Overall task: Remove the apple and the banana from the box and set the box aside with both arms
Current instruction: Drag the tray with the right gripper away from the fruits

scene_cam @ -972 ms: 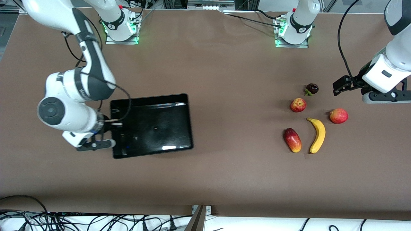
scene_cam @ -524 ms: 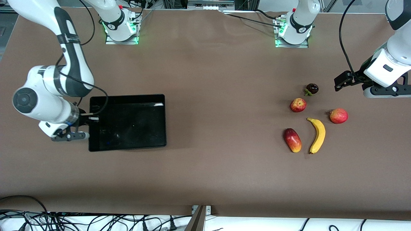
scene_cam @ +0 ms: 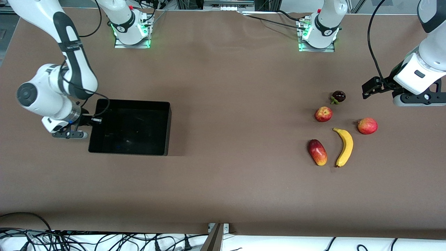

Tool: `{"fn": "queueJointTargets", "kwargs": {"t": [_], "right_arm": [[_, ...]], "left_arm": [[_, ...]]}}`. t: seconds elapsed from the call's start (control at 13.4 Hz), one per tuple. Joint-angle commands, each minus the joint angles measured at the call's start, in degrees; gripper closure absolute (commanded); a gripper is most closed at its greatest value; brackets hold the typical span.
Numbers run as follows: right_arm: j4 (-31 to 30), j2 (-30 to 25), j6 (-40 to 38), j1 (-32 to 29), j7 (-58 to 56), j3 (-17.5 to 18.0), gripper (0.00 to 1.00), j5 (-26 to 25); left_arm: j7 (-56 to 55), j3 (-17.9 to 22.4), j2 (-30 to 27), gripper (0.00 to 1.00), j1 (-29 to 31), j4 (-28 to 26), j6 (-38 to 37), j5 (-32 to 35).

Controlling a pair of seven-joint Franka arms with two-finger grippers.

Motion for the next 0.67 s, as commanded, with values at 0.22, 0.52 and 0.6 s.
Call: {"fn": "queueJointTargets", "kwargs": {"t": [0.22,0.52,0.6], "right_arm": [[-4.07,-3.16,1.0,-0.3,-8.65,0.3,1.0,1.15],[-3.63,-2.36,1.27,-1.0,-12.56,0.03,1.0,1.24],[-3.63,-2.27,1.35,-1.09,-12.21,0.03,1.0,1.42]], "left_arm": [[2.02,0.12,-0.95,0.0,-0.6,1.18,-3.03,-1.07],[2.02,0.12,-1.04,0.0,-0.52,1.18,-3.12,-1.16],[2.02,0.12,-0.95,0.0,-0.52,1.18,-3.21,-1.16]]}}
